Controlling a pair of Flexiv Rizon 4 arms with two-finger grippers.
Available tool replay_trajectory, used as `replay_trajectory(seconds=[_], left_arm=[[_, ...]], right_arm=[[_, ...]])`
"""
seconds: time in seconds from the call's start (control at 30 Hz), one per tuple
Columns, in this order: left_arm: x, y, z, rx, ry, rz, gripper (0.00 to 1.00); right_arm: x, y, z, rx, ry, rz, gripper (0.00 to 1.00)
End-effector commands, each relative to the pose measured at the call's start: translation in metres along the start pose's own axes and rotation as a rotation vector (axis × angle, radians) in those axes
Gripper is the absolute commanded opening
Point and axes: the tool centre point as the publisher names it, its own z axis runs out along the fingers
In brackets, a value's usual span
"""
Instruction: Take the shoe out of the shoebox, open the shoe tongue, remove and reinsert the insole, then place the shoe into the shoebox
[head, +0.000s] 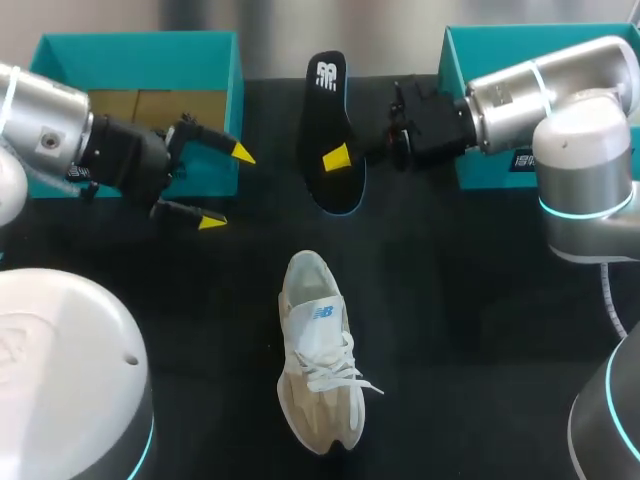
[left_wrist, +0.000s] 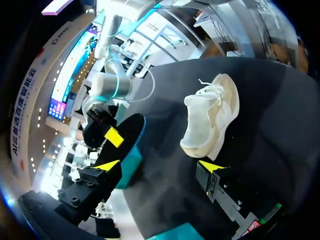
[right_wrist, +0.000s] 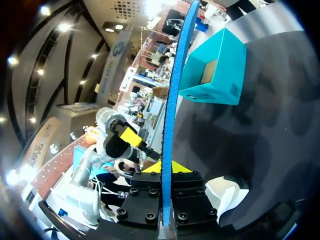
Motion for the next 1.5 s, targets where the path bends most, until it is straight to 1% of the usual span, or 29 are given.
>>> replay_trajectory(seconds=[0.03, 0.07, 0.13, 0.17, 0.2, 0.23, 0.27, 0.3, 0.33, 0.37, 0.4, 0.43, 0.47, 0.5, 0.57, 0.6, 0.63, 1.07, 1.1, 1.13, 1.2, 1.23, 1.33, 1.37, 1.43, 1.47, 1.5], left_arm=[[-0.002, 0.0, -0.003, 0.001, 0.052, -0.001, 1.0], [0.001, -0.001, -0.001, 0.009, 0.058, -0.084, 1.0], [0.008, -0.006, -0.001, -0.066, 0.108, -0.214, 1.0], [0.013, -0.009, -0.004, -0.064, 0.085, -0.235, 1.0], [0.017, -0.011, -0.005, -0.104, 0.143, -0.298, 1.0], [0.021, -0.011, -0.004, -0.138, 0.178, -0.379, 1.0], [0.025, -0.012, -0.006, -0.11, 0.183, -0.44, 1.0], [0.03, -0.014, -0.005, -0.188, 0.244, -0.518, 1.0], [0.035, -0.015, -0.005, -0.195, 0.228, -0.544, 1.0], [0.04, -0.019, -0.007, -0.205, 0.245, -0.602, 1.0], [0.044, -0.02, -0.008, -0.263, 0.259, -0.642, 1.0], [0.049, -0.024, -0.009, -0.297, 0.251, -0.68, 1.0], [0.052, -0.025, -0.01, -0.338, 0.281, -0.737, 1.0], [0.056, -0.026, -0.012, -0.359, 0.276, -0.784, 1.0], [0.064, -0.027, -0.014, -0.435, 0.294, -0.895, 1.0], [0.068, -0.027, -0.015, -0.433, 0.3, -0.924, 1.0], [0.068, -0.027, -0.015, -0.433, 0.3, -0.924, 1.0], [0.068, -0.027, -0.015, -0.433, 0.3, -0.924, 1.0], [0.073, -0.026, -0.005, -0.432, 0.315, -0.942, 1.0], [0.077, -0.022, 0.002, -0.471, 0.311, -0.92, 1.0], [0.084, -0.02, 0.014, -0.466, 0.331, -0.939, 1.0], [0.089, -0.02, 0.021, -0.479, 0.332, -0.936, 1.0], [0.097, -0.018, 0.027, -0.49, 0.331, -0.953, 1.0], [0.098, -0.018, 0.028, -0.476, 0.335, -0.959, 1.0], [0.101, -0.019, 0.031, -0.485, 0.332, -0.957, 1.0], [0.103, -0.02, 0.032, -0.469, 0.337, -0.952, 1.0], [0.105, -0.019, 0.034, -0.488, 0.334, -0.959, 1.0]], right_arm=[[0.001, -0.001, 0.001, 0.0, -0.004, 0.001, 0.0], [0.001, -0.001, 0.001, 0.0, -0.004, 0.001, 0.0], [-0.006, -0.006, -0.001, -0.058, 0.01, -0.033, 0.0], [-0.007, -0.009, -0.002, -0.078, -0.007, -0.062, 0.0], [-0.006, -0.011, -0.003, -0.097, 0.008, -0.091, 0.0], [-0.006, -0.014, -0.004, -0.117, -0.017, -0.109, 0.0], [-0.007, -0.015, -0.004, -0.13, -0.042, -0.124, 0.0], [-0.007, -0.017, -0.003, -0.148, -0.031, -0.149, 0.0], [-0.007, -0.019, -0.002, -0.151, -0.044, -0.169, 0.0], [-0.008, -0.02, 0.0, -0.151, -0.055, -0.18, 0.0], [-0.01, -0.02, 0.003, -0.158, -0.053, -0.194, 0.0], [-0.012, -0.021, 0.005, -0.152, -0.054, -0.214, 0.0], [-0.014, -0.022, 0.007, -0.159, -0.054, -0.228, 0.0], [-0.016, -0.023, 0.009, -0.16, -0.044, -0.239, 0.0], [-0.019, -0.024, 0.012, -0.188, -0.053, -0.275, 0.0], [-0.019, -0.024, 0.015, -0.198, -0.063, -0.291, 0.0], [-0.019, -0.024, 0.019, -0.209, -0.101, -0.302, 0.0], [-0.019, -0.024, 0.019, -0.209, -0.101, -0.302, 0.0], [-0.019, -0.024, 0.019, -0.209, -0.101, -0.302, 0.0], [-0.028, -0.027, 0.022, -0.21, -0.091, -0.321, 0.0], [-0.043, -0.032, 0.028, -0.214, -0.077, -0.329, 0.0], [-0.051, -0.037, 0.03, -0.238, -0.068, -0.337, 0.0], [-0.057, -0.045, 0.029, -0.276, -0.026, -0.352, 0.0], [-0.057, -0.047, 0.03, -0.284, -0.024, -0.355, 0.0], [-0.057, -0.051, 0.032, -0.283, -0.017, -0.362, 0.0], [-0.057, -0.052, 0.034, -0.277, -0.016, -0.372, 0.0], [-0.057, -0.053, 0.035, -0.28, -0.011, -0.383, 0.0]])
